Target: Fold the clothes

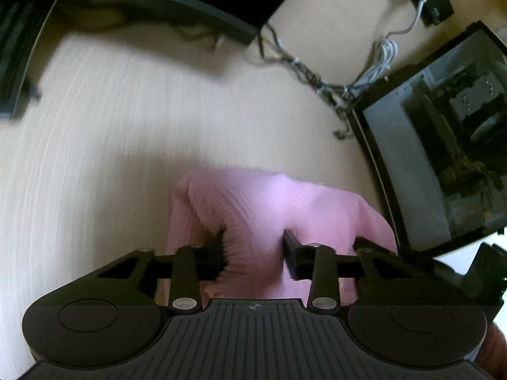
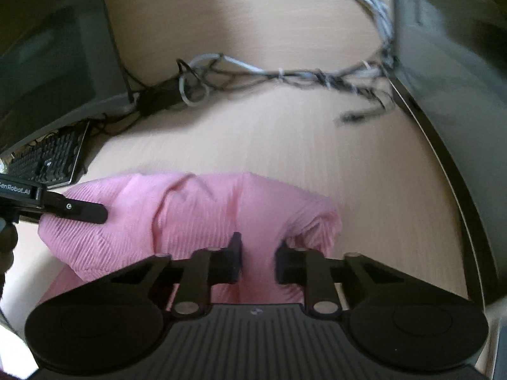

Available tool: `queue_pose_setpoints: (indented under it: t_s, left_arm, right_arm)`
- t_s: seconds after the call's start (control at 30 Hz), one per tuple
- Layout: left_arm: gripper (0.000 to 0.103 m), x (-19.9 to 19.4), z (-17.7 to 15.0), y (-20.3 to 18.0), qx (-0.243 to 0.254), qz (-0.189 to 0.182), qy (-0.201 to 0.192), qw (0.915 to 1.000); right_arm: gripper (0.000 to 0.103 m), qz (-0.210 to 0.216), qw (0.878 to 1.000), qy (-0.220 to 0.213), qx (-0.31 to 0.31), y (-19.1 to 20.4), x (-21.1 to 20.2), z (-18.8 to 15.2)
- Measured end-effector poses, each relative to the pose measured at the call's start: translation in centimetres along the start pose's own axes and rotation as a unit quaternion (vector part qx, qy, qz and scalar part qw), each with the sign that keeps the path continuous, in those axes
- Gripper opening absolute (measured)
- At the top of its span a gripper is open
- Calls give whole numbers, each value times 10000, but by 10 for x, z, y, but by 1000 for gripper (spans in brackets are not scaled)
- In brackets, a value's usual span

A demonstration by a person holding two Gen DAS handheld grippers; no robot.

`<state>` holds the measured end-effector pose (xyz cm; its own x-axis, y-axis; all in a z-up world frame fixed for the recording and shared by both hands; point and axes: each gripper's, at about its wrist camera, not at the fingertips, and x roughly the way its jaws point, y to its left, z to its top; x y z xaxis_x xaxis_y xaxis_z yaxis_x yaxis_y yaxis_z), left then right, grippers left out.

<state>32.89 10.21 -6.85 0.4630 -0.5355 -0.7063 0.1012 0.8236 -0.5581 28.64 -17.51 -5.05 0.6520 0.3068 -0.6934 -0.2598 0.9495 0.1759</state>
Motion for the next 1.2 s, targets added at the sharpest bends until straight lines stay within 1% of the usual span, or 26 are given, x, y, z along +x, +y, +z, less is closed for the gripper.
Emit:
queue_pose_setpoints:
  t_s: [0.07,0.13,0.2,0.23,0.27,0.33,0.43,0.5,0.53,0.57,0.6,0.63,0.67,0.7,0.73,0.77,0.8,0.83,0.87,0.9,0.93,1.0,1.03,1.1,1.13,1.2]
  left_arm:
    - [30,-2,20,-6,125,62,-178,9997]
    - [30,-15,36,-15,238,20,-382,9990]
    - [30,-35,38,-25,474,-161,-561,9972]
    - [30,-45,35,-29,550,-255,-615,9963]
    - [30,-52,28,-31,555,-351,-609,9960]
    - [31,-58,11,-29,509,-451,-495,9965]
    - [33,-47,-22,-18,456,-258,-176,9985]
    - [34,-33,-38,-8,426,31,59,9991]
    - [35,-27,-46,-3,411,176,176,9988]
    - [42,-21,-53,1,423,300,260,9983]
    - [44,-21,-57,1,493,364,264,9978]
    - [44,-25,-58,0,575,384,241,9973]
    - [46,-30,-57,-3,670,392,216,9967]
    - [53,-36,-56,-6,765,381,167,9962]
    - [57,-42,-54,-9,857,363,100,9956]
    - [65,-51,-52,-11,936,327,0,9951]
    - [70,-58,-48,-14,998,278,-106,9946]
    - [73,-66,-45,-17,1052,203,-240,9940]
    - [78,-74,-41,-20,1083,104,-382,9933]
    - [85,-78,-37,-24,1090,-13,-507,9927]
    - [87,-81,-32,-26,1088,-163,-634,9919]
    - [94,-79,-24,-33,1052,-431,-847,9899]
    - [95,-72,-19,-37,1006,-510,-922,9893]
    - [95,-54,-13,-40,862,-506,-981,9901]
    - [96,-42,-11,-36,747,-403,-875,9925]
    - [95,-17,-8,-27,516,-198,-660,9963]
  right_arm:
    - [14,14,9996,-242,-164,4,4,23]
    - [13,102,9977,-580,-336,9,-11,44]
    - [13,222,9959,-781,-408,10,-31,53]
    - [13,296,9956,-810,-362,7,-41,53]
    - [13,354,9959,-779,-281,4,-47,50]
    - [13,457,9974,-549,-91,-3,-52,34]
    - [14,376,9991,-15,170,-8,-36,2]
    - [16,206,9988,378,228,-9,-16,-23]
    - [19,141,9988,421,226,-9,-12,-29]
    - [23,84,9989,415,216,-9,-9,-33]
    - [26,27,9989,410,206,-9,-6,-37]
    - [30,-3,9990,415,181,-9,-7,-36]
    - [40,-25,9991,401,156,-10,-9,-34]
    - [58,-54,9993,350,128,-12,-12,-32]
    - [67,-81,9995,292,118,-14,-17,-29]
    - [79,-90,9997,205,125,-16,-23,-26]
    - [83,-83,9998,87,130,-18,-29,-22]
    - [84,-73,9999,-37,134,-19,-35,-17]
    - [89,-67,9997,-177,155,-19,-41,-13]
    - [98,-62,9993,-321,182,-19,-46,-8]
    - [103,16,9985,-492,239,-18,-50,-4]
    - [103,282,9958,-791,369,-15,-52,5]
    - [103,440,9946,-846,419,-11,-49,8]
    - [103,848,9908,-857,608,-3,-34,11]
    - [103,1018,9889,-783,750,-1,-22,12]
    - [103,1082,9864,-401,1173,-4,9,4]
